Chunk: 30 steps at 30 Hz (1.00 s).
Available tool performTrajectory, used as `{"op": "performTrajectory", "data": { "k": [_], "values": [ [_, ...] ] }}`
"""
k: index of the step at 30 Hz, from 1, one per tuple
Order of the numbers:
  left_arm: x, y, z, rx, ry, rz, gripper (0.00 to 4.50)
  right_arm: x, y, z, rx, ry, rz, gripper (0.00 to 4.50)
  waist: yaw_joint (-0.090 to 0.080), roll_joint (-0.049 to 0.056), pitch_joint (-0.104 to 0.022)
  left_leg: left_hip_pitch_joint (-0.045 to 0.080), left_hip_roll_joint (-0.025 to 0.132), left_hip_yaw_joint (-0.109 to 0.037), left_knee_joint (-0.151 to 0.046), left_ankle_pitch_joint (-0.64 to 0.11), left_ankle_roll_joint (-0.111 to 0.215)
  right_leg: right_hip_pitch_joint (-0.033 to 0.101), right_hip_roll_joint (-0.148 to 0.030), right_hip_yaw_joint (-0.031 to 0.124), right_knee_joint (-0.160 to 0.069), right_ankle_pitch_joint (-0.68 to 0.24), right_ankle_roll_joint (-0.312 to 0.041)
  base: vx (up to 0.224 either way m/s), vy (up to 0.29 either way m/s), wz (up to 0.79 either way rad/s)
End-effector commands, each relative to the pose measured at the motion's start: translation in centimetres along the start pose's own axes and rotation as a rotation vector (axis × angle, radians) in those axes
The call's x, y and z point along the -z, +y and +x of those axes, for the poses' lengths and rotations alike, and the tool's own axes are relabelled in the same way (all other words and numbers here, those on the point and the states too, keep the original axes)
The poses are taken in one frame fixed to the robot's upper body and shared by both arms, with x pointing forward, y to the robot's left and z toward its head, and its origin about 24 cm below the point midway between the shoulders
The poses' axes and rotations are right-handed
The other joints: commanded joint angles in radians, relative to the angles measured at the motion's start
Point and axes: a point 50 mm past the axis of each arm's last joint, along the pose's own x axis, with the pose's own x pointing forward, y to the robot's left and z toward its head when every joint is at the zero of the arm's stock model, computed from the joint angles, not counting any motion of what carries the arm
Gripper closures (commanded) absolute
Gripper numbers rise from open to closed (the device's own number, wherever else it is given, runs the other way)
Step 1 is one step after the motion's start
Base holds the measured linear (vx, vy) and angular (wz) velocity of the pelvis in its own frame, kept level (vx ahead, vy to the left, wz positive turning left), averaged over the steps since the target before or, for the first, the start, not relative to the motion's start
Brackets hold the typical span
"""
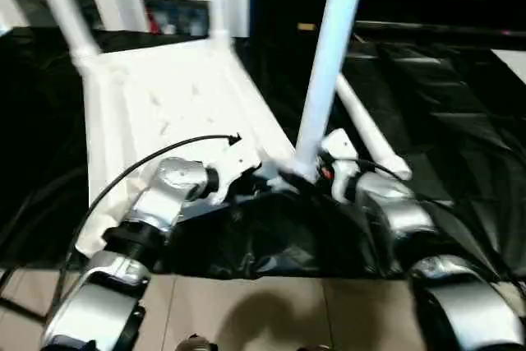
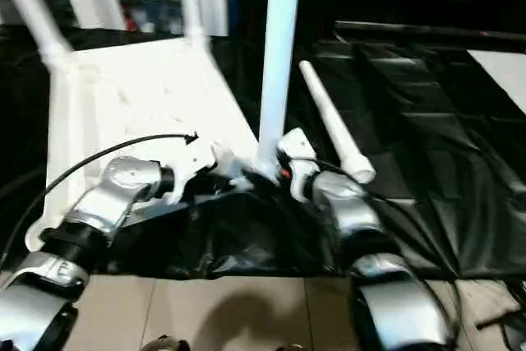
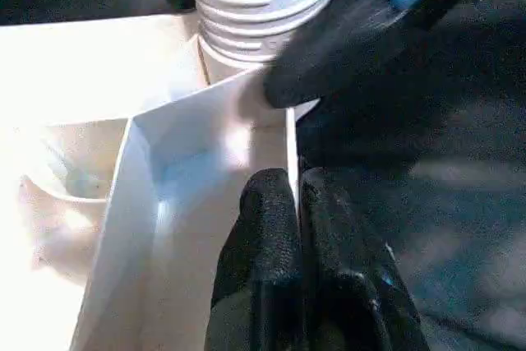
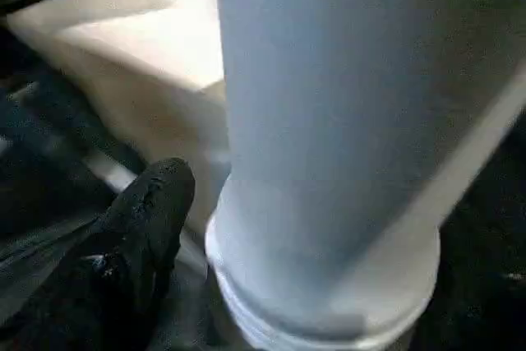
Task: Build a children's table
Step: Rotate leg to tighten
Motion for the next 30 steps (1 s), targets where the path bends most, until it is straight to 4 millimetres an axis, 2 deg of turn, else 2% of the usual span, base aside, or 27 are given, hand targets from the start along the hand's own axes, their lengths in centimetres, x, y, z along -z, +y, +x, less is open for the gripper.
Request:
{"op": "performTrajectory", "data": {
  "k": [1,3,4,5,6,8,12,19,23,24,27,28,29,30],
  "values": [
    [-1.8,-0.9,1.1,0.084,-0.078,0.074,4.50,0.0,2.4,1.4,-0.235,0.028,-0.029,0.61,0.006,0.003,-0.072,0.013,0.047,-0.017,-0.058,-0.289,0.052,0.050,-0.063,0.045,-0.076,-0.240,-0.228,0.000,0.000,0.00],
    [-1.5,-0.9,0.7,0.120,-0.074,0.076,4.50,0.2,2.5,0.6,-0.315,0.049,-0.035,0.61,0.011,0.004,-0.070,0.015,0.048,-0.017,-0.060,-0.295,0.046,0.047,-0.064,0.046,-0.078,-0.258,-0.226,0.000,0.000,0.00],
    [-1.4,-0.8,0.4,0.135,-0.072,0.075,4.50,0.2,2.6,0.2,-0.356,0.058,-0.037,0.61,0.016,0.006,-0.069,0.020,0.049,-0.016,-0.060,-0.309,0.042,0.043,-0.064,0.048,-0.080,-0.266,-0.226,0.000,0.000,0.00],
    [-1.4,-0.8,0.4,0.137,-0.072,0.075,4.50,0.2,2.6,0.2,-0.358,0.059,-0.037,0.61,0.016,0.006,-0.069,0.020,0.049,-0.016,-0.060,-0.309,0.042,0.043,-0.064,0.048,-0.080,-0.266,-0.226,0.000,0.000,0.00],
    [-1.2,-0.8,0.0,0.161,-0.069,0.072,4.50,0.3,2.7,-0.3,-0.404,0.075,-0.042,0.91,0.021,0.006,-0.072,0.017,0.049,-0.018,-0.061,-0.300,0.040,0.047,-0.065,0.046,-0.076,-0.254,-0.226,0.000,0.000,0.00],
    [-1.1,-0.7,-0.3,0.175,-0.061,0.076,4.50,0.4,2.9,-0.6,-0.444,0.091,-0.046,0.91,0.023,0.006,-0.071,0.017,0.049,-0.018,-0.061,-0.299,0.040,0.046,-0.065,0.047,-0.076,-0.248,-0.227,0.000,0.000,0.00],
    [-0.8,-0.7,-0.6,0.203,-0.049,0.082,4.50,0.6,3.3,-0.9,-0.492,0.111,-0.049,1.32,0.033,0.005,-0.071,0.017,0.050,-0.019,-0.062,-0.298,0.032,0.045,-0.068,0.048,-0.077,-0.269,-0.217,0.000,0.000,0.00],
    [-0.5,-0.8,-0.7,0.207,-0.048,0.084,4.50,0.7,3.8,-0.8,-0.507,0.110,-0.033,1.64,0.035,0.001,-0.072,0.017,0.049,-0.019,-0.062,-0.290,0.027,0.045,-0.069,0.047,-0.077,-0.280,-0.211,0.000,0.000,0.00],
    [-0.7,-0.5,0.0,0.115,-0.049,0.064,4.50,0.9,3.5,0.2,-0.371,0.091,0.008,1.69,0.033,0.002,-0.070,0.017,0.050,-0.020,-0.063,-0.292,0.023,0.043,-0.069,0.047,-0.078,-0.290,-0.207,0.000,0.000,0.00],
    [-0.8,-0.3,0.3,0.078,-0.047,0.054,4.50,1.0,3.3,0.6,-0.304,0.089,0.021,1.69,0.027,0.001,-0.064,0.018,0.048,-0.021,-0.066,-0.322,0.009,0.039,-0.071,0.047,-0.084,-0.347,-0.195,0.000,0.000,0.00],
    [-1.6,0.2,1.2,-0.017,-0.059,0.018,4.50,1.4,2.6,1.8,-0.096,0.100,0.061,1.70,0.018,-0.001,-0.058,0.027,0.044,-0.029,-0.068,-0.384,-0.021,0.033,-0.076,0.045,-0.101,-0.501,-0.155,0.000,0.000,0.00],
    [-1.9,0.2,1.6,-0.053,-0.054,0.009,4.50,1.5,2.4,2.3,-0.015,0.104,0.082,1.71,0.001,-0.004,-0.059,0.023,0.042,-0.036,-0.071,-0.402,-0.030,0.037,-0.079,0.041,-0.106,-0.563,-0.125,0.000,0.000,0.00],
    [-2.0,0.3,1.8,-0.078,-0.049,0.010,4.50,1.6,2.3,2.6,0.028,0.106,0.094,1.71,0.001,-0.004,-0.059,0.023,0.042,-0.036,-0.071,-0.402,-0.030,0.037,-0.079,0.041,-0.106,-0.563,-0.125,0.000,0.000,0.00],
    [-2.3,0.4,2.2,-0.110,-0.043,0.008,4.50,1.6,2.3,3.0,0.087,0.107,0.120,1.71,-0.010,-0.005,-0.058,0.025,0.039,-0.039,-0.071,-0.418,-0.034,0.034,-0.077,0.037,-0.113,-0.600,-0.103,0.000,0.000,0.00]
  ]
}}
